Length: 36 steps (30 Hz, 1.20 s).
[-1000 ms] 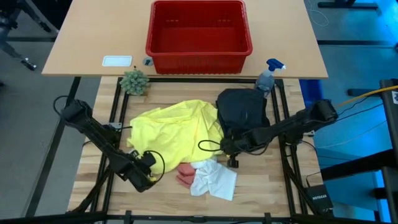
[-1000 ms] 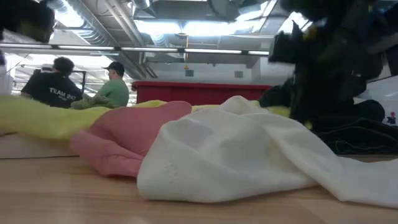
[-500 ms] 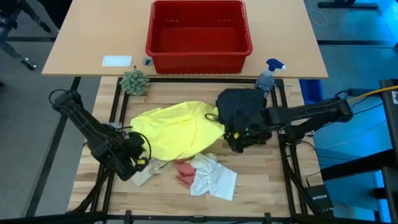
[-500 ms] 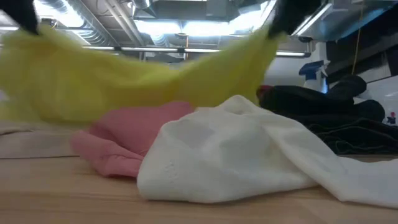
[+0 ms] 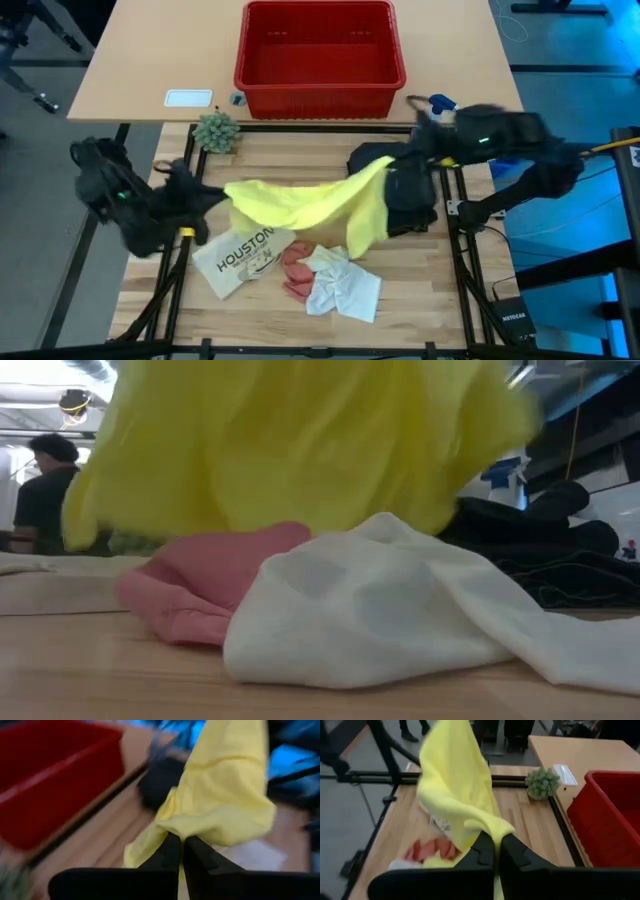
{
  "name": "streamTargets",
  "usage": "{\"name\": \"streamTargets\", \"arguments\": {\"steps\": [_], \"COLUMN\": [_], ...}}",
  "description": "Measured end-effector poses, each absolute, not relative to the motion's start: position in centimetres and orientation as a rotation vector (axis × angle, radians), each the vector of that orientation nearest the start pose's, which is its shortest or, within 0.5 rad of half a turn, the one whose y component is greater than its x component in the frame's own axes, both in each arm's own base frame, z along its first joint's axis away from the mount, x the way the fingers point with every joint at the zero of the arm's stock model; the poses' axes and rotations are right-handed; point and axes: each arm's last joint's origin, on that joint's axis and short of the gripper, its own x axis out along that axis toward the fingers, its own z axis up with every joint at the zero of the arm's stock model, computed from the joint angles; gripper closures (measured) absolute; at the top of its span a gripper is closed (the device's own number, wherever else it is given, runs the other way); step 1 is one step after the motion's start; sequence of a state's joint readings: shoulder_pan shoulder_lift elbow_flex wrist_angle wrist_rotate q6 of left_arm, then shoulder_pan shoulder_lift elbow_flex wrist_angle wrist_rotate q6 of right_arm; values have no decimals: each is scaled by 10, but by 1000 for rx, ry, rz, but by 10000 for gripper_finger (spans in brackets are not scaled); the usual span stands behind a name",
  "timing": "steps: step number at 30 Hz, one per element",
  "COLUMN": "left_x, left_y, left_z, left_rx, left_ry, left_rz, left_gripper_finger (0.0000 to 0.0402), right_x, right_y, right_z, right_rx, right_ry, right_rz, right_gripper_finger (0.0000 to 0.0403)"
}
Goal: Fold laundry
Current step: Fold the yellow shirt
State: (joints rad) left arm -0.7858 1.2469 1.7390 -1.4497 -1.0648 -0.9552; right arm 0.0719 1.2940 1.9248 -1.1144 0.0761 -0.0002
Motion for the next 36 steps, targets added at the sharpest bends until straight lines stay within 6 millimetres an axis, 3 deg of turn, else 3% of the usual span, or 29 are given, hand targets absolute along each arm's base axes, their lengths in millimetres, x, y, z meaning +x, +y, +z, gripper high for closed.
{"name": "streamTargets", "arguments": {"steps": [4, 9, 14, 21, 25, 28, 30, 33, 36], "left_x": [132, 126, 125, 121, 119, 118, 118, 121, 127], "left_y": [-104, -102, -102, -111, -104, -91, -87, -91, -92], "left_z": [482, 480, 471, 468, 472, 485, 492, 499, 499], "left_rx": [-95, -84, -157, -219, -103, -37, -43, -68, -22], "left_ry": [313, 350, 411, 464, 344, 209, 159, 224, 259], "left_rz": [400, 391, 428, 353, 441, 567, 607, 500, 483], "left_gripper_finger": [401, 401, 401, 401, 401, 401, 401, 401, 401], "right_x": [165, 145, 138, 136, 118, 116, 118, 125, 123], "right_y": [10, 17, 22, 21, 13, 5, 5, 11, 9], "right_z": [513, 506, 508, 508, 514, 515, 514, 515, 516], "right_rx": [4, 48, 64, 46, -12, -47, -17, 21, -5], "right_ry": [631, 768, 747, 735, 672, 664, 680, 675, 659], "right_rz": [-59, -86, -74, -116, -218, -296, -234, -57, -101], "right_gripper_finger": [403, 403, 403, 403, 403, 403, 403, 403, 403]}}
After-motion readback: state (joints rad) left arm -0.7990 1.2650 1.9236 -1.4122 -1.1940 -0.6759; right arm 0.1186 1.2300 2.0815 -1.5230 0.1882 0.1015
